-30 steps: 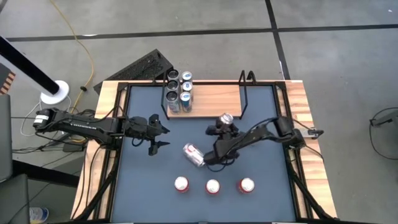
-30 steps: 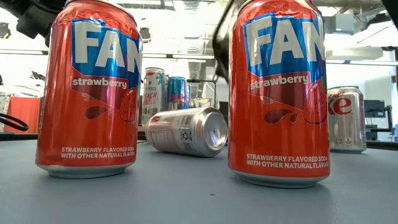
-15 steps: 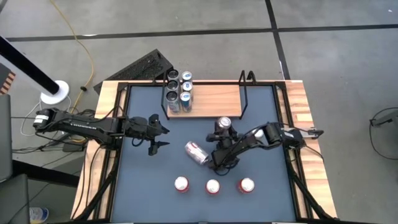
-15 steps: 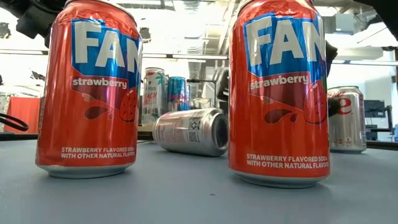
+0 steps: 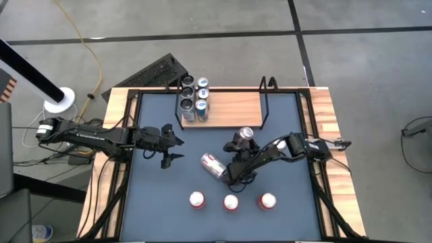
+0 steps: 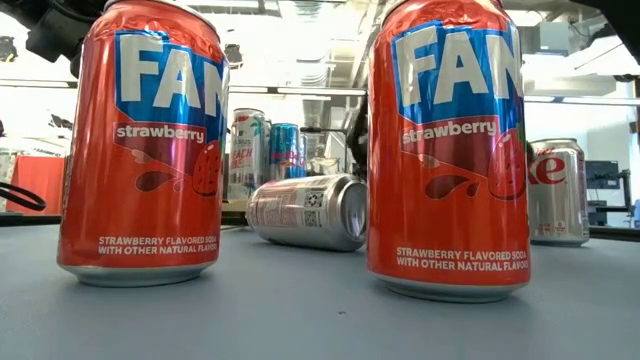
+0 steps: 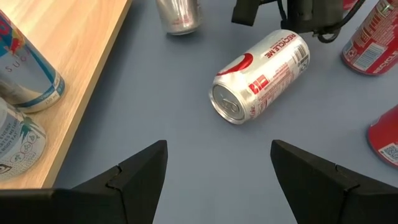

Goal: Place canned beverage on shelf
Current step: Adjust the middle silver and bottom red soda can

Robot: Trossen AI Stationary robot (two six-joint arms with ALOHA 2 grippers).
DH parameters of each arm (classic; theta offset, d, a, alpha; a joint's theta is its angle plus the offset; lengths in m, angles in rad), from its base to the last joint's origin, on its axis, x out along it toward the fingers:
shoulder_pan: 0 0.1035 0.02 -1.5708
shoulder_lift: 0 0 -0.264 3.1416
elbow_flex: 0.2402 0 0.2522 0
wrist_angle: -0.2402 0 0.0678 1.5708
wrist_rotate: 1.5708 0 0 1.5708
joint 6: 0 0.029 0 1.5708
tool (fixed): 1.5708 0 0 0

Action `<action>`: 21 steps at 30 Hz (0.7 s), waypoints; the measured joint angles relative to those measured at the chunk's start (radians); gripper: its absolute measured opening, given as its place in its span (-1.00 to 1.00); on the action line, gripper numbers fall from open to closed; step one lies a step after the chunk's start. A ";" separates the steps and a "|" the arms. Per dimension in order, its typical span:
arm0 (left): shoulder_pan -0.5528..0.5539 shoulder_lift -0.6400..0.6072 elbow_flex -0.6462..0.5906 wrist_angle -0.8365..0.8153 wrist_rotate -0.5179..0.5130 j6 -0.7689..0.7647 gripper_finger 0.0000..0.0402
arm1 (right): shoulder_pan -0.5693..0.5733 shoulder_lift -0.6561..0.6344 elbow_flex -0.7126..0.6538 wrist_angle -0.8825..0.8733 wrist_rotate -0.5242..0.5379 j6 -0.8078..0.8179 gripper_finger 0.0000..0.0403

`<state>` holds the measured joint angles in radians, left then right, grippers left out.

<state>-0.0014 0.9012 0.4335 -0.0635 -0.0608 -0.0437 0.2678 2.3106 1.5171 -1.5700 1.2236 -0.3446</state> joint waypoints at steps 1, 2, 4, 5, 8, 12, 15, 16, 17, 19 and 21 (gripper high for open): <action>0.000 0.000 0.000 0.000 0.000 0.000 0.37 | 0.000 0.000 0.009 0.000 0.000 -0.006 0.80; 0.000 0.000 0.000 0.001 0.000 0.000 0.37 | 0.000 0.000 0.019 -0.001 0.000 -0.015 0.80; 0.000 0.000 0.000 0.000 0.000 0.000 0.37 | 0.000 0.000 0.044 -0.001 0.001 -0.025 0.80; 0.000 0.000 0.000 0.001 0.000 0.000 0.37 | 0.001 0.000 0.057 -0.001 0.001 -0.027 0.80; 0.000 0.000 0.000 0.001 0.000 0.000 0.37 | 0.002 0.000 0.097 -0.001 0.001 -0.027 0.80; 0.000 0.000 0.000 0.001 0.001 -0.001 0.37 | 0.007 0.000 0.150 -0.001 -0.001 -0.026 0.80; 0.000 0.000 0.000 -0.007 0.001 -0.002 0.37 | 0.017 0.000 0.189 -0.003 -0.043 -0.003 0.80; 0.000 0.000 0.000 -0.011 0.001 -0.002 0.37 | 0.020 0.000 0.201 -0.004 -0.064 0.014 0.80; 0.000 0.000 0.000 -0.016 0.001 -0.002 0.37 | 0.026 0.000 0.212 -0.005 -0.082 0.032 0.80; 0.000 0.000 0.000 -0.023 0.001 -0.003 0.37 | 0.037 0.000 0.239 -0.006 -0.117 0.065 0.80; 0.000 0.000 0.000 -0.031 0.001 -0.003 0.37 | 0.051 0.000 0.261 -0.006 -0.141 0.091 0.80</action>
<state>-0.0014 0.9012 0.4335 -0.0947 -0.0601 -0.0464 0.3185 2.3104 1.7778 -1.5761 1.0829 -0.2537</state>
